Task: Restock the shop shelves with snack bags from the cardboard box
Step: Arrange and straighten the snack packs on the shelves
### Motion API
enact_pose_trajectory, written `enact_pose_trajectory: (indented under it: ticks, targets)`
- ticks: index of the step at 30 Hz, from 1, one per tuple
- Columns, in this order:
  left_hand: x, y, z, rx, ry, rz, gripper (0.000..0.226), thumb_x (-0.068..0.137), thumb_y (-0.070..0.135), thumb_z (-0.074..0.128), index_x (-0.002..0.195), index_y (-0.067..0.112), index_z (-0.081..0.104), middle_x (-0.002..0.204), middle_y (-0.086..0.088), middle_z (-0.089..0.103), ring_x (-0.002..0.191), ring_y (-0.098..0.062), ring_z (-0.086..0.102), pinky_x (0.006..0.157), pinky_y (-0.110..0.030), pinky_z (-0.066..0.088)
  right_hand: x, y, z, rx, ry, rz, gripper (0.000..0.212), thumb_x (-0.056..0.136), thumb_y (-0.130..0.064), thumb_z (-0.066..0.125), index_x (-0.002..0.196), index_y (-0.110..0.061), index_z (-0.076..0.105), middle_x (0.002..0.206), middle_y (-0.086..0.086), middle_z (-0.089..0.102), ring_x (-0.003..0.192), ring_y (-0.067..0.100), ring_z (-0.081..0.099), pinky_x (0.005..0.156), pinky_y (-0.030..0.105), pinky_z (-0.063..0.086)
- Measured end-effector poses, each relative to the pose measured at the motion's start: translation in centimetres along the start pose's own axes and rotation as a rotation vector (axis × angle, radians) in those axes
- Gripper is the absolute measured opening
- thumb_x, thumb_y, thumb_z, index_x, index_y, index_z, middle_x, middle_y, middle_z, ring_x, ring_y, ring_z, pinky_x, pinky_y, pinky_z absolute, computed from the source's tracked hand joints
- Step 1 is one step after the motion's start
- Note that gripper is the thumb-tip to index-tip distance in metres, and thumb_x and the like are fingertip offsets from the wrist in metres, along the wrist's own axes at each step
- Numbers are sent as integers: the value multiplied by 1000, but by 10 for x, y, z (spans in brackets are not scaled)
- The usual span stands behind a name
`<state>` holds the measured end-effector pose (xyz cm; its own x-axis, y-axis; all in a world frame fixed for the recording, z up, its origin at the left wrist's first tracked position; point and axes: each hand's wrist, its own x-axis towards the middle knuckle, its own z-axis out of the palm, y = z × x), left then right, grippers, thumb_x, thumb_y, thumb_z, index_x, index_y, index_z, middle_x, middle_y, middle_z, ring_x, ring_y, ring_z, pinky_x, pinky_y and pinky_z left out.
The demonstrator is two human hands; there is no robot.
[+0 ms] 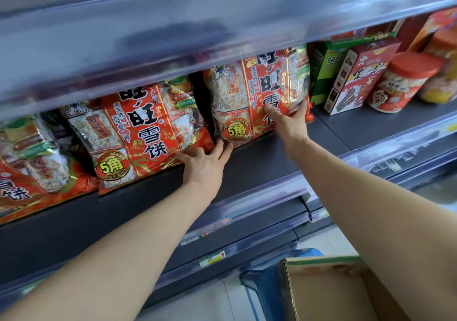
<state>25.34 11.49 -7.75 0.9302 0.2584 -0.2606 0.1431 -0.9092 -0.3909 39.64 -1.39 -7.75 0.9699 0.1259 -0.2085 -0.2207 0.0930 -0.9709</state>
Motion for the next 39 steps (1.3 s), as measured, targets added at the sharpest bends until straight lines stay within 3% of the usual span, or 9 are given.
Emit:
enact_pose_trajectory:
  ticks: [5, 9, 13, 19, 28, 35, 39]
  targets:
    - [-3, 2, -6, 0, 18, -11, 77, 94, 10, 44, 152, 27, -4, 150, -9, 10, 119, -42, 40, 96, -67, 36, 1, 2, -13, -132, 48, -13, 101, 74, -39, 78, 151, -21, 16, 149, 2, 33, 132, 22, 40, 110, 33, 32]
    - [-5, 3, -7, 14, 21, 3, 76, 95, 11, 44, 152, 27, -4, 145, -11, 19, 119, -44, 42, 97, -67, 35, -5, -1, -16, -179, 57, -2, 119, 53, -59, 78, 150, -22, 19, 148, 1, 37, 132, 24, 42, 111, 43, 35]
    - [-7, 3, -8, 7, 20, 10, 79, 95, 12, 45, 151, 29, -7, 147, -11, 18, 119, -45, 43, 100, -66, 33, -10, 2, -21, -297, 64, -16, 94, 81, -36, 73, 151, -16, 14, 151, 4, 33, 136, 24, 37, 111, 35, 33]
    - [-11, 3, -12, 7, 3, 14, 83, 93, 12, 48, 151, 30, -10, 151, -12, 14, 122, -47, 41, 99, -64, 35, -25, 2, -20, -472, 41, -71, 77, 85, -22, 70, 147, -18, 24, 139, 4, 47, 125, 23, 48, 100, 31, 39]
    - [-21, 6, -15, -24, 3, 18, 94, 89, 12, 57, 150, 28, -12, 153, -15, 11, 123, -46, 40, 97, -59, 39, -40, 4, -18, -586, 32, -128, 67, 82, -26, 72, 138, -21, 35, 134, 5, 52, 122, 26, 51, 102, 44, 44]
    - [-30, 3, -17, -39, 58, 31, 94, 87, 9, 57, 151, 26, -11, 152, -17, 12, 123, -46, 40, 98, -55, 40, -63, 5, -18, -783, 34, -197, 73, 88, -21, 66, 147, -11, 25, 145, 10, 39, 133, 28, 37, 107, 37, 34]
    - [-38, -1, -21, -53, 105, 32, 93, 87, 7, 56, 151, 24, -8, 151, -18, 15, 122, -44, 42, 97, -52, 40, -78, 1, -11, -926, 20, -296, 66, 90, -24, 63, 146, -11, 31, 145, 9, 40, 135, 27, 33, 111, 39, 32]
